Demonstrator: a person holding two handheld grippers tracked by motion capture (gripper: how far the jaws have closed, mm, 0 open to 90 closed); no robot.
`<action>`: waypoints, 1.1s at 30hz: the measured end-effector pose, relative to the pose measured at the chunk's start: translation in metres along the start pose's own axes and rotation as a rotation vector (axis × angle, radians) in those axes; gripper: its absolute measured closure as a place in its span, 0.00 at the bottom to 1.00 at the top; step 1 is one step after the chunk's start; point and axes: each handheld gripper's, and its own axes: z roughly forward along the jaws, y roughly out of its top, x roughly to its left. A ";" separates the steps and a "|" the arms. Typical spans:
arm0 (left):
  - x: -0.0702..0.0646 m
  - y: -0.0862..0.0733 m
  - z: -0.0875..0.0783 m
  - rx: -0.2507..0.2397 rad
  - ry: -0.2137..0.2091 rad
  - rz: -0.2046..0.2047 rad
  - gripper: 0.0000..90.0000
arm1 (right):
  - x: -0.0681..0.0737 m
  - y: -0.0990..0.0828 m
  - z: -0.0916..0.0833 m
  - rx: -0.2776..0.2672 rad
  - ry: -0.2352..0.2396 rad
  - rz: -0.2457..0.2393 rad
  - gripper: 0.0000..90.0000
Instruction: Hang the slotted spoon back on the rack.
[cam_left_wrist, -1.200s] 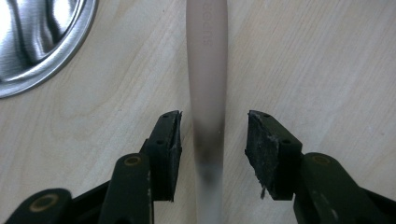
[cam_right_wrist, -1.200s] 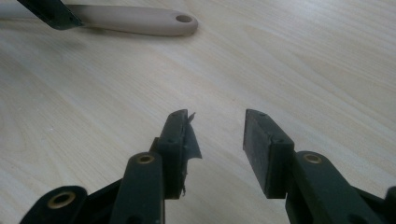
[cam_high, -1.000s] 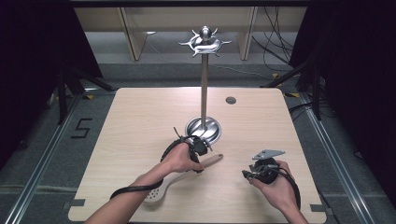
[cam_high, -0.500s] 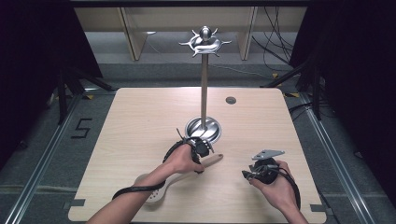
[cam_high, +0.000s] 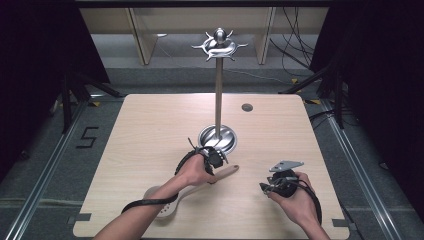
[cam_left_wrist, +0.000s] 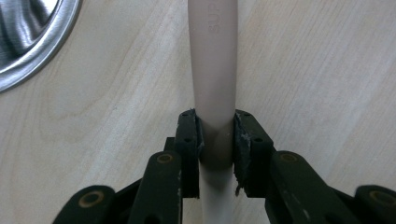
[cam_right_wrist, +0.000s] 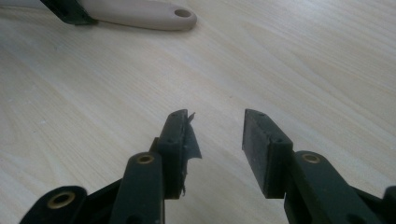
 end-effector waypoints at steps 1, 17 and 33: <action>0.000 0.000 -0.001 0.006 0.001 0.001 0.81 | 0.000 0.000 0.000 -0.001 -0.001 0.001 0.68; -0.001 -0.009 -0.021 -0.104 0.004 -0.024 0.81 | -0.001 0.000 0.001 -0.006 -0.010 -0.025 0.68; -0.004 -0.033 -0.065 -0.231 0.042 -0.038 0.81 | 0.000 0.000 0.000 -0.003 -0.008 -0.002 0.68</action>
